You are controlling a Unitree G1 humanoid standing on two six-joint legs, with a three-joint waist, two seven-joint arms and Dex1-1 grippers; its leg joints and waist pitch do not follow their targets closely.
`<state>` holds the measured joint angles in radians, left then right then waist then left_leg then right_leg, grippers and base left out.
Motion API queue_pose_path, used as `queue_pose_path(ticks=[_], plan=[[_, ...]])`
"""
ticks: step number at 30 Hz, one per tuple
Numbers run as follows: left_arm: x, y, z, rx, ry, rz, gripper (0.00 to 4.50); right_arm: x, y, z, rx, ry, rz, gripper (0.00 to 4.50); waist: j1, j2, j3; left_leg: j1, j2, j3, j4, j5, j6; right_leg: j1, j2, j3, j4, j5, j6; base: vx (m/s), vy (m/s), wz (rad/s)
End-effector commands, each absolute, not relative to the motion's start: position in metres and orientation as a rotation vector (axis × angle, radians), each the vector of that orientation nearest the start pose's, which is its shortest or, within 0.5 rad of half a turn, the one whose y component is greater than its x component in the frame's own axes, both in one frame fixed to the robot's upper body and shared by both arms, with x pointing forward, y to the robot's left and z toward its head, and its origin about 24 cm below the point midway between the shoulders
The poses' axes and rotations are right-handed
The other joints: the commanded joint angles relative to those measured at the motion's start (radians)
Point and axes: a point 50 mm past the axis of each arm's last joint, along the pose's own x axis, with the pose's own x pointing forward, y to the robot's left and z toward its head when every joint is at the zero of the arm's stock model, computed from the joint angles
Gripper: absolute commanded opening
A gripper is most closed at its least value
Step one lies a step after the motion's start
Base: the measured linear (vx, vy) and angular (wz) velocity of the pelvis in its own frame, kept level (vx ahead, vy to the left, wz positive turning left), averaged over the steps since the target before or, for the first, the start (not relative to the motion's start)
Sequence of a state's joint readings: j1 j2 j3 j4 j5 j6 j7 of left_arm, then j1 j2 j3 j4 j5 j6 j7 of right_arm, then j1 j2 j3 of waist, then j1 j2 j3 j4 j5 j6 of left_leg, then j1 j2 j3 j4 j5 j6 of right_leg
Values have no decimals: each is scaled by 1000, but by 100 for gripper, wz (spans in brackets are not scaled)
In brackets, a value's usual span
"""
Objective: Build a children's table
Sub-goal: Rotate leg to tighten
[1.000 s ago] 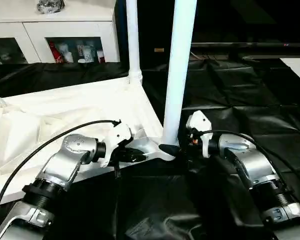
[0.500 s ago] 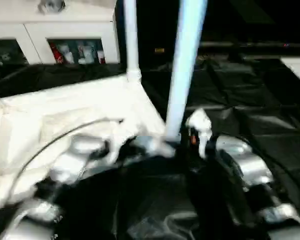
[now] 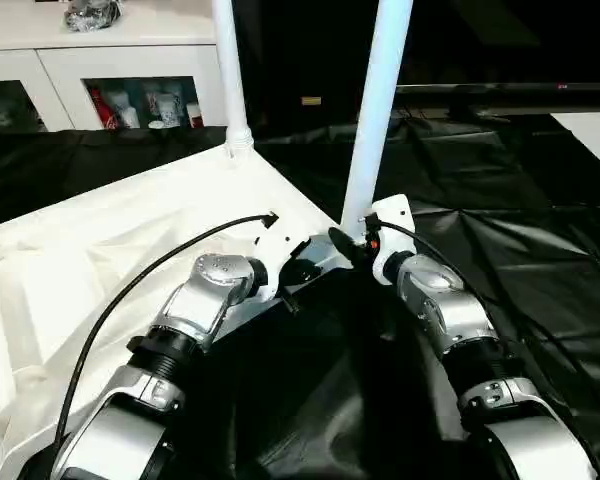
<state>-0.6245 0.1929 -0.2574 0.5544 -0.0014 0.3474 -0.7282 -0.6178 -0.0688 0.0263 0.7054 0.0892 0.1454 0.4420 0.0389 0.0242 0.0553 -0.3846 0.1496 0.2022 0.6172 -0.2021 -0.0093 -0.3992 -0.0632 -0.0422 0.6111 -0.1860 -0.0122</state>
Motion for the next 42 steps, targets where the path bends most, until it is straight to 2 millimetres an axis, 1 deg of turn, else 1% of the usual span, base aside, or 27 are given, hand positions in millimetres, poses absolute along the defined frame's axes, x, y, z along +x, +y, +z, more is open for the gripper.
queue_pose_path(ticks=[1,2,4,5,6,7,9,10,13,15,17,19,20,22,23,24,27,28,31,32,35,37,38,39,40,41,42], plan=[[337,81,68,240,298,-945,0,334,-61,42,53,281,804,374,2,-10,-64,19,84,-43,-82,-167,44,44,-99,50,-74,-188,-253,0,0,0],[336,84,68,247,293,-962,0,333,-64,43,46,274,823,381,1,-14,-64,18,85,-43,-82,-168,43,45,-100,50,-74,-194,-253,0,0,0],[331,88,67,259,286,-1003,0,332,-72,46,18,263,871,384,2,-12,-64,16,86,-44,-81,-159,52,47,-100,50,-73,-186,-249,0,0,0],[327,92,66,265,280,-1053,0,330,-81,48,-21,257,915,394,3,-12,-66,17,86,-43,-79,-145,60,48,-99,49,-70,-169,-250,0,0,0],[325,93,66,267,279,-1071,0,329,-84,48,-36,256,930,412,3,-11,-66,17,88,-42,-79,-141,62,47,-98,49,-69,-162,-252,0,0,0],[322,96,65,269,289,-1098,0,328,-91,49,-69,256,944,422,1,-10,-64,16,87,-41,-79,-146,65,44,-97,50,-71,-169,-254,0,0,0],[316,101,63,275,304,-1149,0,328,-101,51,-108,264,970,427,4,-10,-62,21,88,-39,-80,-170,55,40,-97,50,-76,-209,-251,0,0,0],[313,103,63,282,311,-1178,0,327,-107,52,-128,267,987,433,3,-9,-62,19,89,-42,-82,-175,48,42,-97,49,-74,-220,-251,0,0,0],[309,108,63,290,321,-1229,0,325,-117,56,-164,269,1033,433,4,-8,-61,24,89,-40,-83,-196,36,37,-95,50,-76,-242,-249,0,0,0],[304,113,63,285,332,-1274,0,322,-124,59,-182,272,1076,433,9,-5,-60,25,92,-41,-85,-199,34,37,-95,51,-76,-239,-247,0,0,0],[300,117,63,283,348,-1311,0,320,-129,61,-194,279,1111,433,16,-5,-60,24,93,-40,-85,-186,35,37,-94,51,-72,-210,-251,0,0,0],[297,121,63,284,363,-1336,0,319,-131,62,-210,288,1139,433,20,-3,-60,27,92,-38,-85,-188,32,34,-93,51,-73,-209,-255,0,0,0],[297,121,63,284,363,-1336,0,319,-131,62,-210,288,1139,433,21,-4,-61,28,91,-38,-85,-192,30,35,-93,50,-73,-212,-255,0,0,0],[294,127,62,290,383,-1350,0,316,-133,62,-233,305,1183,433,23,-4,-60,24,92,-39,-86,-196,25,38,-93,50,-71,-216,-254,0,0,0],[294,130,62,293,389,-1352,0,314,-134,63,-237,310,1199,416,23,-4,-60,25,92,-39,-87,-198,25,37,-93,50,-71,-217,-252,0,0,0],[294,130,62,293,390,-1352,0,314,-134,63,-237,310,1200,416,23,-4,-61,26,92,-39,-86,-198,25,37,-93,50,-71,-216,-252,0,0,0],[293,134,61,292,401,-1354,0,313,-133,63,-228,315,1213,381,22,-2,-60,26,92,-40,-86,-200,22,36,-94,51,-72,-221,-255,0,0,0],[292,134,61,292,403,-1354,0,313,-133,62,-228,317,1215,381,22,-3,-61,26,92,-40,-86,-200,21,37,-93,50,-72,-220,-256,0,0,0],[292,136,60,289,407,-1348,0,312,-132,62,-223,319,1217,346,22,-4,-62,25,92,-40,-85,-190,23,39,-94,50,-70,-203,-259,0,0,0],[292,136,60,288,408,-1346,0,313,-132,62,-218,319,1216,337,22,1,-61,24,92,-40,-85,-190,23,38,-95,50,-70,-202,-260,0,0,0],[294,134,60,272,400,-1332,0,310,-130,59,-193,325,1225,325,21,-3,-62,25,92,-39,-85,-191,25,38,-93,50,-71,-194,-263,0,0,0],[295,133,60,267,395,-1324,0,308,-129,58,-186,329,1227,295,21,-3,-62,25,92,-40,-85,-190,24,39,-93,50,-70,-195,-262,0,0,0],[302,131,60,264,394,-1260,0,309,-126,54,-163,331,1192,295,22,-3,-61,25,92,-39,-85,-190,24,38,-92,50,-70,-198,-262,0,0,0],[304,130,60,264,394,-1243,0,309,-126,53,-157,332,1182,290,21,-6,-61,25,92,-40,-85,-187,22,37,-94,51,-71,-202,-262,0,0,0],[315,127,61,259,388,-1146,0,315,-121,48,-134,325,1080,281,19,-10,-61,28,89,-38,-84,-192,17,35,-94,52,-75,-227,-255,0,0,0],[315,126,61,259,387,-1141,0,315,-121,48,-133,325,1073,281,20,-8,-60,32,89,-37,-84,-199,12,30,-94,53,-78,-240,-255,0,0,0],[315,126,61,259,387,-1140,0,315,-121,48,-132,325,1071,273,20,-8,-60,32,88,-38,-83,-205,8,31,-96,53,-80,-253,-253,0,0,0]])
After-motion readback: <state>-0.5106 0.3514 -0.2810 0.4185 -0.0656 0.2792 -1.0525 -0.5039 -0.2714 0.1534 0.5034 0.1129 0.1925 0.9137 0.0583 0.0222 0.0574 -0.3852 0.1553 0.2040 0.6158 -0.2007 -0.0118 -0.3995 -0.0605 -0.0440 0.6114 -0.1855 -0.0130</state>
